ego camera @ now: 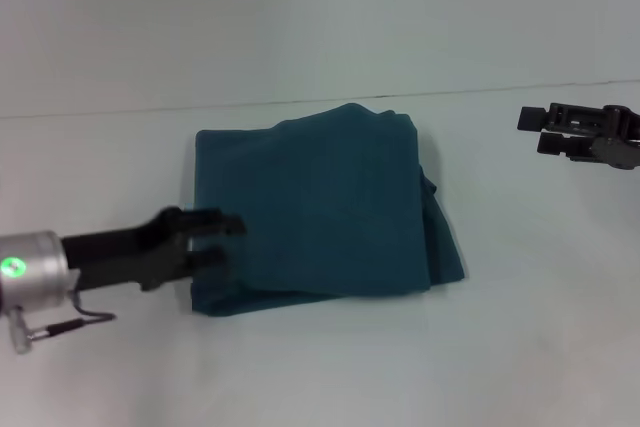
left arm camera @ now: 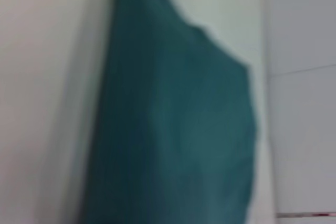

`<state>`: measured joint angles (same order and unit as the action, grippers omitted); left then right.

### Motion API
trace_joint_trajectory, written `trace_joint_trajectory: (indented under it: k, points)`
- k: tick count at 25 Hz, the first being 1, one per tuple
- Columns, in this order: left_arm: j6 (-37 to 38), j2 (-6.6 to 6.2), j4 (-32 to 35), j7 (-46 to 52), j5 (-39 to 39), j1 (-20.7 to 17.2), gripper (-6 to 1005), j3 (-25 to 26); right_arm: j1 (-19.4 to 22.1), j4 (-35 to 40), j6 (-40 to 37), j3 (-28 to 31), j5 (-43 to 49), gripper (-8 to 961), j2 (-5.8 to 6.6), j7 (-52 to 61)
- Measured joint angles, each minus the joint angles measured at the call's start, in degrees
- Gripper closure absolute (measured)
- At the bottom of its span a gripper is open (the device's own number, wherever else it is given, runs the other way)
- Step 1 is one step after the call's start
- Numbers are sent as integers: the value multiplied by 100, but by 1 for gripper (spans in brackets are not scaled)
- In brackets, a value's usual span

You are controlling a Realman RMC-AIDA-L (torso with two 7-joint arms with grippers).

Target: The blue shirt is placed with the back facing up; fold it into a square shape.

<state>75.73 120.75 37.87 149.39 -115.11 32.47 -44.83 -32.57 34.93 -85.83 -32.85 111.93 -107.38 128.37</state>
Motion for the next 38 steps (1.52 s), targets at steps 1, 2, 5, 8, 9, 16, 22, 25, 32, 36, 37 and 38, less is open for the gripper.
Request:
trace_joint_trajectory:
  k: [1, 2, 5, 8, 9, 16, 22, 25, 32, 36, 37, 38]
  points:
    - [149, 9, 194, 5, 23, -57, 409, 36, -1, -1, -7, 2, -2, 68, 1, 1]
    - [299, 12, 393, 2, 46, -104, 407, 85, -1, -2, -6, 3, -2, 68, 4, 1]
    - [560, -113, 650, -172, -64, -86, 402, 163, -3, -4, 18, -12, 12, 68, 7, 2]
    - [570, -297, 646, -287, -639, 139, 396, 57, -4, -4, 18, -33, 15, 68, 7, 3]
    - [552, -325, 632, -297, -804, 214, 394, 58, -5, -4, 16, -36, 15, 68, 7, 4]
    - [308, -434, 671, -321, -975, 448, 228, 326, 17, -4, 3, -49, 26, 68, -3, -1]
    - [44, -399, 632, -272, -895, 454, 110, 418, 106, -9, -45, -52, 34, 68, -7, 2]
    - [-5, -379, 541, -188, -906, 483, 94, 383, 115, -12, -68, -56, 64, 68, -17, 3]
    - [-356, -423, 100, -98, -1115, 654, 95, 100, 98, -12, -96, -55, 256, 67, -45, -1]
    - [-668, -392, -95, -97, -1117, 790, 95, -270, 95, -12, -103, -55, 259, 67, -53, -35]
    - [-733, -391, -153, -96, -1118, 827, 96, -346, 95, -13, -103, -54, 259, 67, -55, -42]
    - [-822, -392, -224, -96, -1118, 874, 97, -447, 94, -13, -103, -54, 259, 67, -57, -47]
